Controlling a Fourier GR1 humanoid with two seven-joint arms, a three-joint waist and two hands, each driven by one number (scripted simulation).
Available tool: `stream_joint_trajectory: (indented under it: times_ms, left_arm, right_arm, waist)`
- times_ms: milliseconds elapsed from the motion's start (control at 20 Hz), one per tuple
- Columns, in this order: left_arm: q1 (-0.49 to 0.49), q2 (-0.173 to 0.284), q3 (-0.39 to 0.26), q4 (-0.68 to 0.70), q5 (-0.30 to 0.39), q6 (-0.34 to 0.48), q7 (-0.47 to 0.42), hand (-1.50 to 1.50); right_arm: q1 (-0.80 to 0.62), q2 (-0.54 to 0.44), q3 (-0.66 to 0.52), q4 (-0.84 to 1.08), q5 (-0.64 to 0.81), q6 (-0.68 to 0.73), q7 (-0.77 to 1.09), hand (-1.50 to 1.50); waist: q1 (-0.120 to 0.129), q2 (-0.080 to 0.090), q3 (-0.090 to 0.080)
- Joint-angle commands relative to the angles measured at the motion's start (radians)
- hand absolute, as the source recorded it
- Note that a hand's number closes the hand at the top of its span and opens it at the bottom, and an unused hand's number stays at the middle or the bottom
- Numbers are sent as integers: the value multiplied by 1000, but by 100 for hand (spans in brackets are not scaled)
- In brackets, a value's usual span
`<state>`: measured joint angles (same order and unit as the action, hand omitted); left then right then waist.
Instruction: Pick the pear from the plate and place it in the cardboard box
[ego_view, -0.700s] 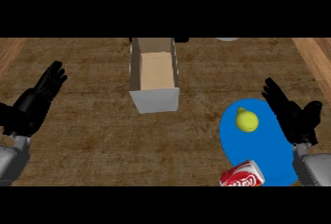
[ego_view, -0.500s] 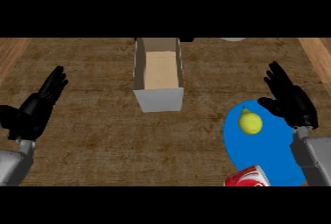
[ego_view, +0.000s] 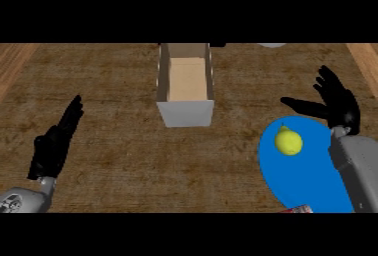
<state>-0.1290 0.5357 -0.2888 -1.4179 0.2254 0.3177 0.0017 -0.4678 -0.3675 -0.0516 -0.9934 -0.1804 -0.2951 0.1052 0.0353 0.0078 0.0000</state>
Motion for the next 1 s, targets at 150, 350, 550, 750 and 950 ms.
stream_joint_trajectory:
  times_ms: [150,350,550,750,950]
  left_arm:
    - [104,-29,-9,-74,-46,36,18,0]
    - [60,-15,0,-65,-52,33,41,0]
    - [46,-39,-17,-55,-68,35,38,0]
    - [53,-49,-10,-41,-72,39,29,0]
    - [46,-76,-18,-34,-105,56,52,0]
  right_arm:
    - [-38,-98,63,109,78,178,-14,-150]
    - [-92,-271,171,147,166,397,71,-150]
    - [-179,-331,247,185,172,651,164,-150]
    - [-254,-328,316,171,154,876,291,-150]
    - [-314,-289,306,230,122,1005,357,-150]
  waist:
    - [-16,-7,0]
    - [-6,-4,0]
    - [6,1,-1]
    - [-4,-4,-2]
    - [-16,-4,0]
